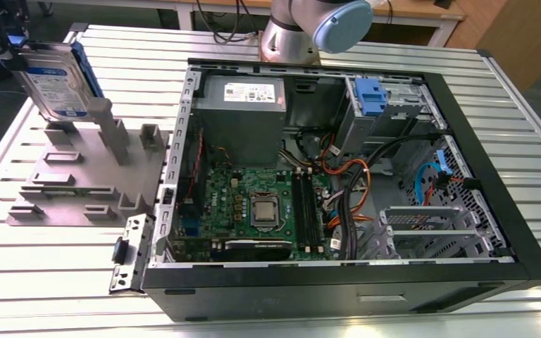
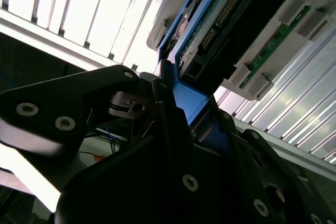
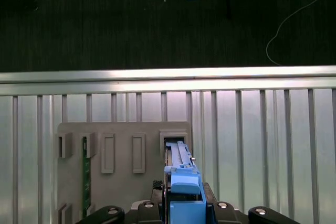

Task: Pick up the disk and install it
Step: 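Pick up the disk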

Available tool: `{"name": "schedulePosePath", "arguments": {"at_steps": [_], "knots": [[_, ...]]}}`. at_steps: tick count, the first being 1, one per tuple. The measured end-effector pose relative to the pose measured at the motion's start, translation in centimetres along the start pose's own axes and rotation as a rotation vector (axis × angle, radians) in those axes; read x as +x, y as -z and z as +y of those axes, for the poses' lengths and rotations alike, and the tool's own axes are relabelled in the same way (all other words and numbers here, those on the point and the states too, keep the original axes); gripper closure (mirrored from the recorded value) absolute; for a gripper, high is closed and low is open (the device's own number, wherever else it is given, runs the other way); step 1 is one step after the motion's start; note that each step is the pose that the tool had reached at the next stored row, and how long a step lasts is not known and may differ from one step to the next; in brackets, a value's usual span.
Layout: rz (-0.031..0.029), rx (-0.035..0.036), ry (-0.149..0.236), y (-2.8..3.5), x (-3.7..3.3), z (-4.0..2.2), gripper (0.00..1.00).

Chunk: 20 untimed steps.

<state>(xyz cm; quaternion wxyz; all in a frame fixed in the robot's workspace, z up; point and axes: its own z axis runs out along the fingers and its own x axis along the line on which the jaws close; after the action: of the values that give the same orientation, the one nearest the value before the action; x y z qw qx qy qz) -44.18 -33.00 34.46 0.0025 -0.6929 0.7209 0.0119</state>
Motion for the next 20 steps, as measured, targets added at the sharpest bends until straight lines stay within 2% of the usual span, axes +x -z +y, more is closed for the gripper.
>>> {"name": "schedulePosePath", "arguments": {"at_steps": [6, 8, 20], "knots": [[-0.0003, 0.0004, 0.0, 0.2, 0.0, 0.0, 0.64], [-0.0032, 0.0001, 0.0, 0.3, 0.0, 0.0, 0.64], [-0.0031, 0.0001, 0.0, 0.61, -0.01, 0.01, 0.64]]}}
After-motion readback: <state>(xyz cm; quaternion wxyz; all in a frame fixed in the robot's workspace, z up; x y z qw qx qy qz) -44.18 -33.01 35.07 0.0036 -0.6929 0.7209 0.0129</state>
